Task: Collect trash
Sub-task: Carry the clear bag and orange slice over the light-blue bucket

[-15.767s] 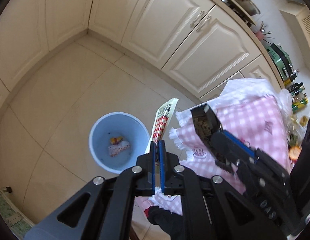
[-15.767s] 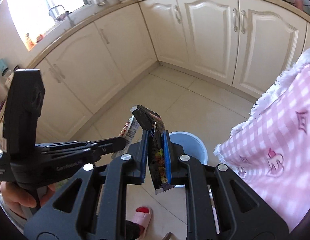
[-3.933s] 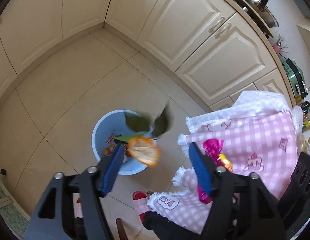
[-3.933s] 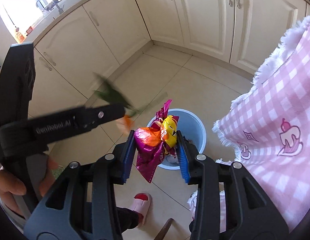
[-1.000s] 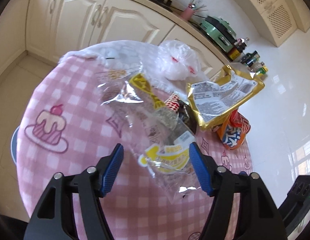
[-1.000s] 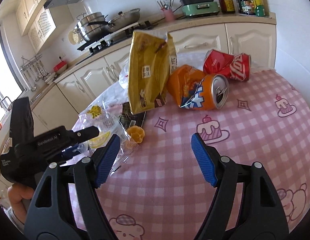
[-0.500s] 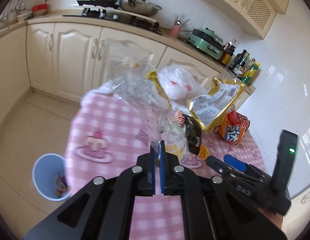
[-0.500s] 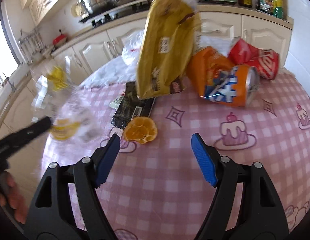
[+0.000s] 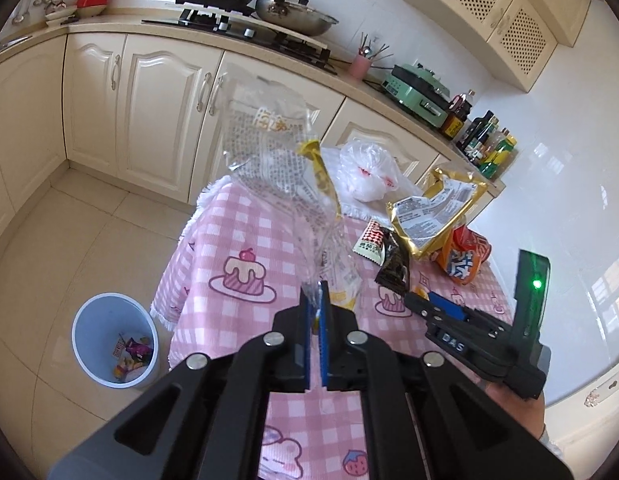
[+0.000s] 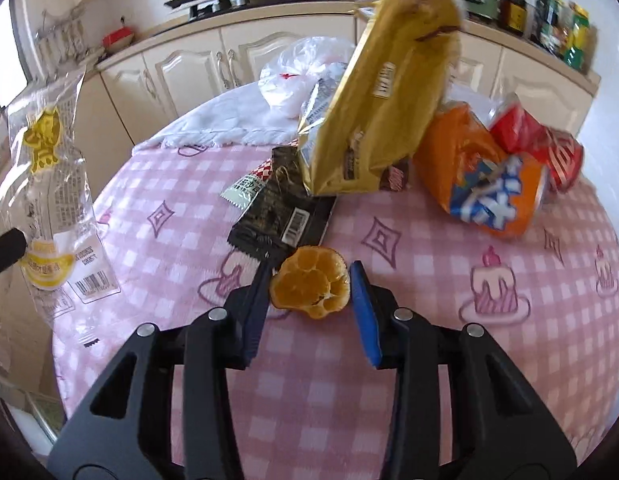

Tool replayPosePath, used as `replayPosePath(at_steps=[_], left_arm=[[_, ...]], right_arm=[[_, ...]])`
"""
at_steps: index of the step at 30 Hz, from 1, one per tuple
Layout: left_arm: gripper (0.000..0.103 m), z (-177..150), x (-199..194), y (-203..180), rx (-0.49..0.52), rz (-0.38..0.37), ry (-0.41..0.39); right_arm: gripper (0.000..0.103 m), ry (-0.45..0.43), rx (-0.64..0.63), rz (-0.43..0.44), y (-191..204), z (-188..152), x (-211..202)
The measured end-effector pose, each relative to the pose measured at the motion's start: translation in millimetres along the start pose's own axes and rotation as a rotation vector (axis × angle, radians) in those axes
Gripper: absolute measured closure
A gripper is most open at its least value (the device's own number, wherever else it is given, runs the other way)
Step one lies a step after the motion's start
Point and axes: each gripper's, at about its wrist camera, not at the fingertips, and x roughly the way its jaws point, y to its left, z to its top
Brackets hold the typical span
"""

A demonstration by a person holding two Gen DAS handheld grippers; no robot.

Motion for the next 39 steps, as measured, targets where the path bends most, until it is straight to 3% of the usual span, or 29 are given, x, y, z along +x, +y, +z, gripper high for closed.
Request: replayPosePath(at_steps=[5, 10, 17, 21, 26, 30, 39], left_arm=[[0.1, -0.6, -24.8, 14.9, -0.019, -0.027, -0.032], [0.1, -3.5, -59.6, 38.9, -0.03, -0.016, -0.077], [0.1, -13.2, -116.2, 114.6, -0.101, 0.112, -0.137], [0.1, -20.7, -127.6, 166.0, -0.161, 0.193, -0.127], [0.1, -36.8, -102.9, 227.5, -0.248, 0.259, -0.037], [0.1, -49.6, -68.4, 268.7, -0.287, 0.306, 0.055], [0.1, -68.9, 41.3, 335.3, -0.331, 0.346, 0.28]], right_arm=[[0.064, -0.039, -0.007, 0.069, 24.2, -9.2, -28.8], [0.064, -0.075, -0.087, 0.209, 90.2, -2.9, -47.8], [0.064, -0.033, -0.217, 0.406, 212.6, -6.7, -34.1], [0.064, 0.03, -0.282, 0.466, 276.5, -18.7, -10.5], [0.064, 0.141, -0.344, 0.5, 336.3, -37.4, 43.3], [0.064, 0.223, -0.37, 0.491, 360.6, -52.0, 88.0], [0.064, 0.336, -0.323, 0.419, 353.7, -72.3, 171.9]])
